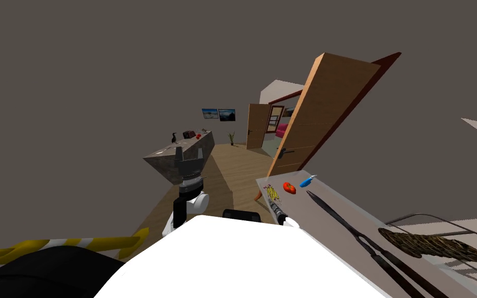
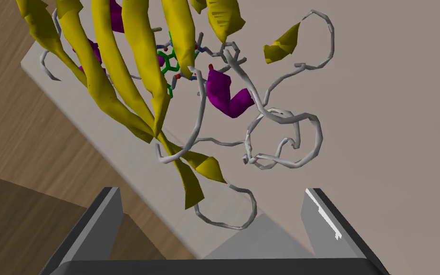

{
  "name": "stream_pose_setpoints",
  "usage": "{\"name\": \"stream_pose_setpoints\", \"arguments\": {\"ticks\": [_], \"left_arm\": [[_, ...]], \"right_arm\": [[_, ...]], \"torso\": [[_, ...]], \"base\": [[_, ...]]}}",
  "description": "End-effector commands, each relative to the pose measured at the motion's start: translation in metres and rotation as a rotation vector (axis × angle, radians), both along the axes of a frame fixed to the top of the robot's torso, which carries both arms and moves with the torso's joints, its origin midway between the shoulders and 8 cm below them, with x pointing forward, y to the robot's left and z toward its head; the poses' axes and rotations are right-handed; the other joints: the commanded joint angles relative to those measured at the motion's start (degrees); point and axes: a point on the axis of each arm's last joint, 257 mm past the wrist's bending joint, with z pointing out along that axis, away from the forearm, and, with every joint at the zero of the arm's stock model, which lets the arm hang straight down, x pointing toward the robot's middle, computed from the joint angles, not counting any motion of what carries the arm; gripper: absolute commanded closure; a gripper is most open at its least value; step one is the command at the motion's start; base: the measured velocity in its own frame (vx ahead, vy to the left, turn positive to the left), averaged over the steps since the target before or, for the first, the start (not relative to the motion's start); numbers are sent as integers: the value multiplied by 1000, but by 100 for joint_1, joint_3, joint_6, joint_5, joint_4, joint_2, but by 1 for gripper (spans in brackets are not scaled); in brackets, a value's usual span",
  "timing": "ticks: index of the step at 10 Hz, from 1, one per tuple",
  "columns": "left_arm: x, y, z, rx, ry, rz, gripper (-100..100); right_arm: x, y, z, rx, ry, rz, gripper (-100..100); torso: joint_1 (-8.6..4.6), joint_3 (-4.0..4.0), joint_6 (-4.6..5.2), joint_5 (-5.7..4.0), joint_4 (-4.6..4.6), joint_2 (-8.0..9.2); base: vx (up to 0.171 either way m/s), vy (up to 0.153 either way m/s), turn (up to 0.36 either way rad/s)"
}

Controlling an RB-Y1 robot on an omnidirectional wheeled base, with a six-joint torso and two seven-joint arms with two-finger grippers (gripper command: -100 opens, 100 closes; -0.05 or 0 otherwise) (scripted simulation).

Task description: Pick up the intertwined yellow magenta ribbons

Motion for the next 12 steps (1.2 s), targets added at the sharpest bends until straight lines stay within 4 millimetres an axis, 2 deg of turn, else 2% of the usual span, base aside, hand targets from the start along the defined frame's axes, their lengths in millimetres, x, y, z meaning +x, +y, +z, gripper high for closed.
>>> {"name": "stream_pose_setpoints", "arguments": {"ticks": [1,2,3,4,6,7,9,10,12], "left_arm": [[0,0,0,0,0,0,0],[0,0,0,0,0,0,0],[0,0,0,0,0,0,0],[0,0,0,0,0,0,0],[0,0,0,0,0,0,0],[0,0,0,0,0,0,0],[0,0,0,0,0,0,0],[0,0,0,0,0,0,0],[0,0,0,0,0,0,0]], "right_arm": [[0,0,0,0,0,0,0],[-4,10,-5,18,9,-32,-100],[-5,5,-5,2,11,-46,-100],[-9,17,-9,31,18,-68,-100],[-10,10,-9,4,20,-92,-100],[-14,23,-13,28,26,-113,-100],[-15,15,-12,5,26,-138,-100],[-20,28,-16,29,30,-165,-100],[-21,21,-15,5,30,-184,-100]], "torso": [[0,0,0,0,0,0],[7,5,0,2,2,8],[-8,8,-6,-1,4,12],[-15,9,1,-3,3,14],[-29,14,1,-6,6,24],[-11,10,1,-3,4,17],[-19,10,1,-4,4,16],[-7,8,2,-2,3,14],[-22,4,-16,-23,7,1]], "base": [[5,-5,1],[2,-61,352],[-5,-78,164],[-34,-115,247],[-18,-79,76],[-7,-70,289],[-10,-63,86],[-20,-64,288],[-16,-62,84]]}}
